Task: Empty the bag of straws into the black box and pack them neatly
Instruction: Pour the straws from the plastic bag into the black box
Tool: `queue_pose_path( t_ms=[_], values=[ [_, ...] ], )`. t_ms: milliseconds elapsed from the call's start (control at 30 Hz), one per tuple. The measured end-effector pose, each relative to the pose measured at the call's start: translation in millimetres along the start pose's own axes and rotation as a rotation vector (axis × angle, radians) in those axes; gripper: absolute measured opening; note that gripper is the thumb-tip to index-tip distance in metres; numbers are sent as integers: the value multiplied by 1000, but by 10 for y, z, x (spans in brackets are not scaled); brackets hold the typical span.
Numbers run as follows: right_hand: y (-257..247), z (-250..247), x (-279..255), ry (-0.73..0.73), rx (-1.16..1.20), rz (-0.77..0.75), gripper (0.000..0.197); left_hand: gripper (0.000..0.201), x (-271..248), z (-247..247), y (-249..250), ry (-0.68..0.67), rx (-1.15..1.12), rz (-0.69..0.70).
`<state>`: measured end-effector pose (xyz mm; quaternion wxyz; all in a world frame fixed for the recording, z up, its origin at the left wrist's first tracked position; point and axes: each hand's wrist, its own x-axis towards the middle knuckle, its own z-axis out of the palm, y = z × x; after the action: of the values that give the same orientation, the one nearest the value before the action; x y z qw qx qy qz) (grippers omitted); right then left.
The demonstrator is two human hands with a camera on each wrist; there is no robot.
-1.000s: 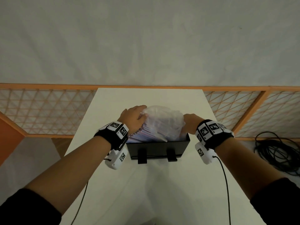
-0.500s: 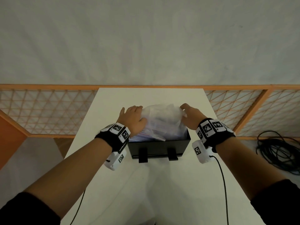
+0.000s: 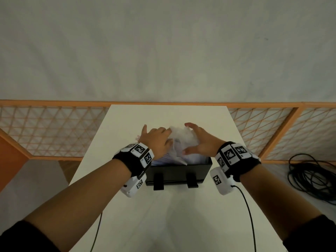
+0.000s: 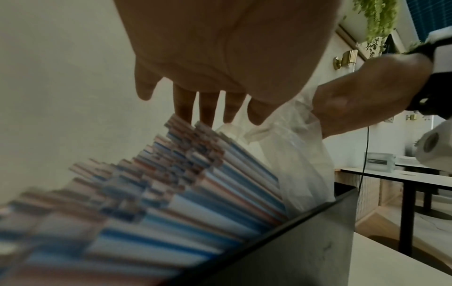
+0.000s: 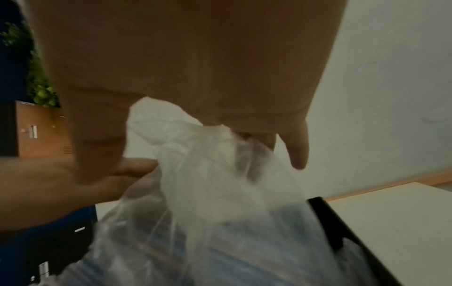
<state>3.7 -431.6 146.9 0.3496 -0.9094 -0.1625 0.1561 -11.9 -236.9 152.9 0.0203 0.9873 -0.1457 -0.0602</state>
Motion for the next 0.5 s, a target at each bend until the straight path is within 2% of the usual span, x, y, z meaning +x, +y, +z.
queue_pose_path(
  t_ms=[67, 133, 200, 267, 300, 367, 433, 500],
  values=[
    [-46, 74, 1, 68, -84, 9, 116, 49, 62, -29, 94, -28, -51, 66],
    [-64, 112, 23, 58, -137, 19, 113, 54, 107, -7, 173, -39, -69, 133],
    [-9, 77, 61, 15, -282, 84, 89, 63, 124, 81, 212, -30, 11, 147],
    [16, -5, 60, 2, -449, 148, 60, 84, 122, 212, 210, -41, 131, 118],
    [22, -51, 44, 30, -461, 160, 52, 96, 121, 266, 192, -59, 193, 113],
    [8, -143, -5, 116, -325, 152, 51, 114, 124, 320, 140, -86, 290, 133],
    [-37, -223, -42, 245, -200, 102, 54, 121, 143, 297, 88, -96, 339, 152],
    [-99, -232, -78, 286, -147, 68, 59, 122, 166, 266, 54, -114, 368, 152]
  ],
)
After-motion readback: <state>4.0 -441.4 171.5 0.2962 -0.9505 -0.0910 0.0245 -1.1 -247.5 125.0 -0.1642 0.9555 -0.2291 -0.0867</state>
